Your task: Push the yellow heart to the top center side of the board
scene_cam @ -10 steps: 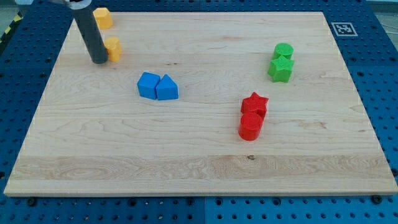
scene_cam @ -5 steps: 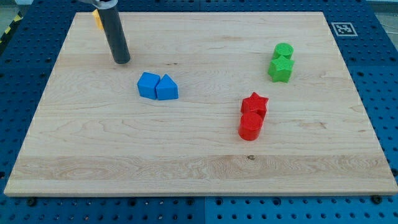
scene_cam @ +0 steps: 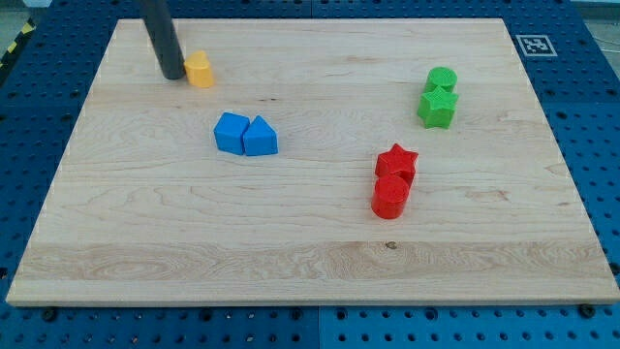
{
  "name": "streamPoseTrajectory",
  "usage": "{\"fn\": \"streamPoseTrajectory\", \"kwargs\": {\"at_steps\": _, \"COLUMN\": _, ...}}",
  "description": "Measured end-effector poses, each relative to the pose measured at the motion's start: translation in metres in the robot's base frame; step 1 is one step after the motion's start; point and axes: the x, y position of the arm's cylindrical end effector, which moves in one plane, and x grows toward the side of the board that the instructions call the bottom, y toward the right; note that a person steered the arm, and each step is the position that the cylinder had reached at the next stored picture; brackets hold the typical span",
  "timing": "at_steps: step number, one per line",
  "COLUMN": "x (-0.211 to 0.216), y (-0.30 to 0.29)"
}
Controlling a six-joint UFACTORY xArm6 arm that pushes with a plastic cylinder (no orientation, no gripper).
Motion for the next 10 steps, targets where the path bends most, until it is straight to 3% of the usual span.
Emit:
{"fn": "streamPoseTrajectory", "kwargs": {"at_steps": 4, "x": -0.002, "y": 0.005}}
{"fn": "streamPoseTrajectory", "kwargs": {"at_steps": 10, "x": 0.028, "y": 0.126}}
